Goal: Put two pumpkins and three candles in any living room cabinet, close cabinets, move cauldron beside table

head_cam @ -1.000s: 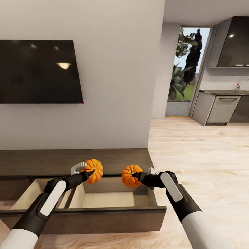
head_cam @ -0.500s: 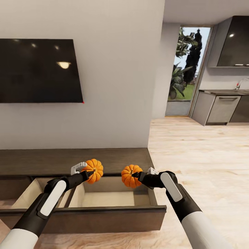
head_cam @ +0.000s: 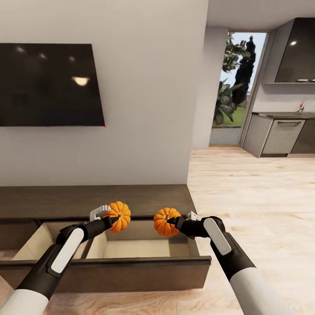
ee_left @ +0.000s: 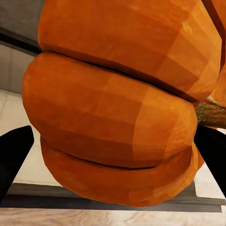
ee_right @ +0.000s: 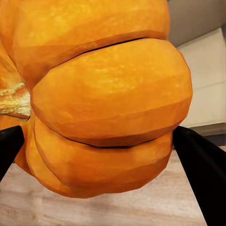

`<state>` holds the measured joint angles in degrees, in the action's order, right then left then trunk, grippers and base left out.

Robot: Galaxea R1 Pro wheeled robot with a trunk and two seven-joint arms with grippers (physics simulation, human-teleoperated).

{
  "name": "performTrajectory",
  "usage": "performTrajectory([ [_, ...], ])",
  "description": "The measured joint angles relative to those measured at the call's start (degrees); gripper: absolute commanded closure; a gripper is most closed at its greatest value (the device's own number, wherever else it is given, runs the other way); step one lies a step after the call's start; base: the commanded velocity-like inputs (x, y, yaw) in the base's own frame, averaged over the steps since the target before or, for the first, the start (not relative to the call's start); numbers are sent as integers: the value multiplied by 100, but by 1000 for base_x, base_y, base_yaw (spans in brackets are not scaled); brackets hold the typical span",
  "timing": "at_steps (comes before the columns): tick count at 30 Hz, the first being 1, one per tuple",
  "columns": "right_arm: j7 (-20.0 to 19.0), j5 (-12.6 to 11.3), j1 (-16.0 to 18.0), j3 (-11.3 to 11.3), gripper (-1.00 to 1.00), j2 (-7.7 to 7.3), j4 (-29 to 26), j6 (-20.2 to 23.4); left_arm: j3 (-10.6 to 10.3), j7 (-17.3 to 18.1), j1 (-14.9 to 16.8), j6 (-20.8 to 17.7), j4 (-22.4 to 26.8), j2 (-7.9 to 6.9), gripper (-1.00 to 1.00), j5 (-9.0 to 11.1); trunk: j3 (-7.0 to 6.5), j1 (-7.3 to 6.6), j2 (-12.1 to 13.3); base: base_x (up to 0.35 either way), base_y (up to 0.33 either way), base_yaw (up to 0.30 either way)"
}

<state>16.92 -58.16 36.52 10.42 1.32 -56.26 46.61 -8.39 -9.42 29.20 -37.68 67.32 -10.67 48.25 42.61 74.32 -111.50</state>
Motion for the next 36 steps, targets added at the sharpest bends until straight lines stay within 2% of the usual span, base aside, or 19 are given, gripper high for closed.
performTrajectory([
  [17, -22, -19, 0, 1, 100, 0, 0, -4, 1, -11, 2, -80, -73, 6, 100, -3, 305, 374, -682, 0, 0, 0],
  [22, -22, -20, 0, 13, 100, 0, -2, -4, 1, -10, 14, -90, -237, 8, 100, -12, 395, 483, -882, 0, 0, 0],
  [29, -22, -20, 0, 31, 100, 0, -7, -4, 8, -39, 224, -300, -625, 9, 100, -15, 521, 637, -1163, 0, 0, 0],
  [36, -22, -19, 0, 42, 100, 0, -9, -4, 10, -52, 274, -336, -710, 14, 100, -17, 646, 791, -1444, 0, 0, 0],
])
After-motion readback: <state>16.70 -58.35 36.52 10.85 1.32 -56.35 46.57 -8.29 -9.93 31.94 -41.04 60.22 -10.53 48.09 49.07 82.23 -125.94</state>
